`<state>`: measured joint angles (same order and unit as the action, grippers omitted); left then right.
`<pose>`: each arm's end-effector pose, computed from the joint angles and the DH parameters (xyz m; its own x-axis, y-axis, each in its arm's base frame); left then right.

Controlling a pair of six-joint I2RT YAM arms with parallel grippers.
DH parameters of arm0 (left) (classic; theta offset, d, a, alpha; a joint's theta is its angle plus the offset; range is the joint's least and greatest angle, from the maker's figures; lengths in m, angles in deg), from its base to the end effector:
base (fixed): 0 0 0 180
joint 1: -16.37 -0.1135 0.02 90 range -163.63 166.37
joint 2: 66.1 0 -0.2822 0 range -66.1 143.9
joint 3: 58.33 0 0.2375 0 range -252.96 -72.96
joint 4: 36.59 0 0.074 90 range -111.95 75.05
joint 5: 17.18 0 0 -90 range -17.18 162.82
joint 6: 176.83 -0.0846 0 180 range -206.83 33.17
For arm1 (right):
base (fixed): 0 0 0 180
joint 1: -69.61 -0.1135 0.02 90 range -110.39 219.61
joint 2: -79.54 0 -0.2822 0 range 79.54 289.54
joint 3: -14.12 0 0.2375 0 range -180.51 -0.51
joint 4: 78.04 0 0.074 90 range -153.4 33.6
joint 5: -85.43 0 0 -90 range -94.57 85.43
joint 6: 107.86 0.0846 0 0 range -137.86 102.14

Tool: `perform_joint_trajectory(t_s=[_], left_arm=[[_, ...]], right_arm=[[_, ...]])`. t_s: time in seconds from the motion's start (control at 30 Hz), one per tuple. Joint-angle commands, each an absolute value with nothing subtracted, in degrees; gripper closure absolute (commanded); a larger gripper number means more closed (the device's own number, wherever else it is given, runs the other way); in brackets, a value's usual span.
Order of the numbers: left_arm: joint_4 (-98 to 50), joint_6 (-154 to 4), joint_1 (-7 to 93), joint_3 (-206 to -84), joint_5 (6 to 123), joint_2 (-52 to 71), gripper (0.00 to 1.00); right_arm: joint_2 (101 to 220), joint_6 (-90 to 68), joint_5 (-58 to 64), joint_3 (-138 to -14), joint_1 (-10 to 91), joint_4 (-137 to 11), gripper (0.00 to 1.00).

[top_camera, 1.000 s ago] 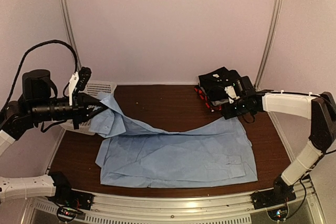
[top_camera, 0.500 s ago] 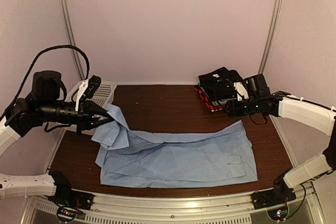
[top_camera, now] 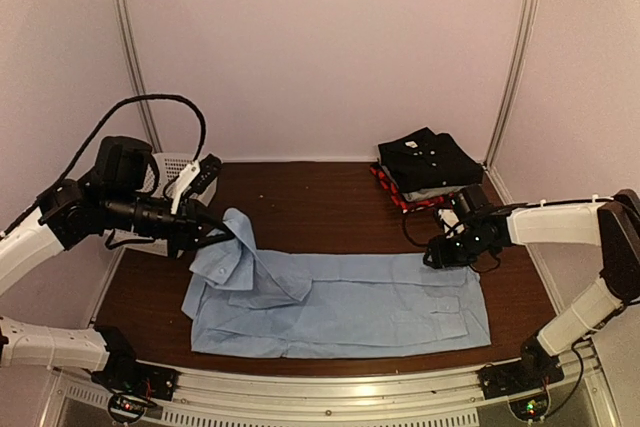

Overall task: Fold and stack the long sleeve shirts
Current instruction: Fold the 1/3-folded shirt at the center of the board, then place the rectangle-folded shirt in the left sleeve.

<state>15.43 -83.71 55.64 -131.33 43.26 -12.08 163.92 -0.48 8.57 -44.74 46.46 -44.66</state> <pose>0.1304 -0.1605 0.3386 -0.4689 0.3222 -0.8224 0.8465 0.4298 -0.3142 0.2568 0.1307 0.1581 -0.8980 -0.0676 -0.4348 -0.2332 0.9110 0.3401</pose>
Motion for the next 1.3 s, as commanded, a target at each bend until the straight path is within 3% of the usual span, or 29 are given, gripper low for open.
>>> perform_joint_trajectory(t_s=[0.0, 0.2, 0.4, 0.57, 0.7, 0.9, 1.0, 1.17, 1.27], left_arm=[[12.68, -83.79, 55.82, -131.67, 41.05, -10.32, 1.00], [12.63, -84.37, 55.90, -132.00, 37.62, -7.31, 1.00], [10.33, -85.39, 60.83, -134.39, 38.13, -0.07, 1.00], [11.38, -88.26, 65.74, -140.98, 40.00, 12.32, 1.00], [15.73, -91.02, 71.87, -149.51, 50.43, 25.33, 1.00], [16.72, -95.85, 77.01, -164.58, 56.04, 43.90, 0.99], [16.05, -96.07, 77.19, -170.83, 61.82, 49.30, 0.82], [9.04, -95.31, 77.06, -170.41, 70.81, 47.06, 0.26], [4.33, -94.78, 76.97, -164.99, 72.82, 42.65, 0.09]], right_arm=[[165.41, 3.28, 9.54, -42.04, 46.15, -47.05, 0.50], [168.42, 3.11, 8.39, -41.78, 46.17, -46.49, 0.51], [161.87, 1.32, 8.98, -43.46, 45.18, -45.92, 0.50], [159.00, 0.44, 9.95, -44.24, 44.68, -45.16, 0.50], [158.12, 0.52, 9.37, -42.69, 44.65, -45.48, 0.50], [155.31, 1.27, 8.96, -40.07, 44.59, -45.69, 0.49], [153.21, 1.44, 7.51, -39.14, 44.66, -44.25, 0.49], [149.43, 3.17, 8.08, -37.55, 44.45, -44.47, 0.48], [147.58, 3.94, 8.41, -37.15, 42.89, -44.97, 0.49]])
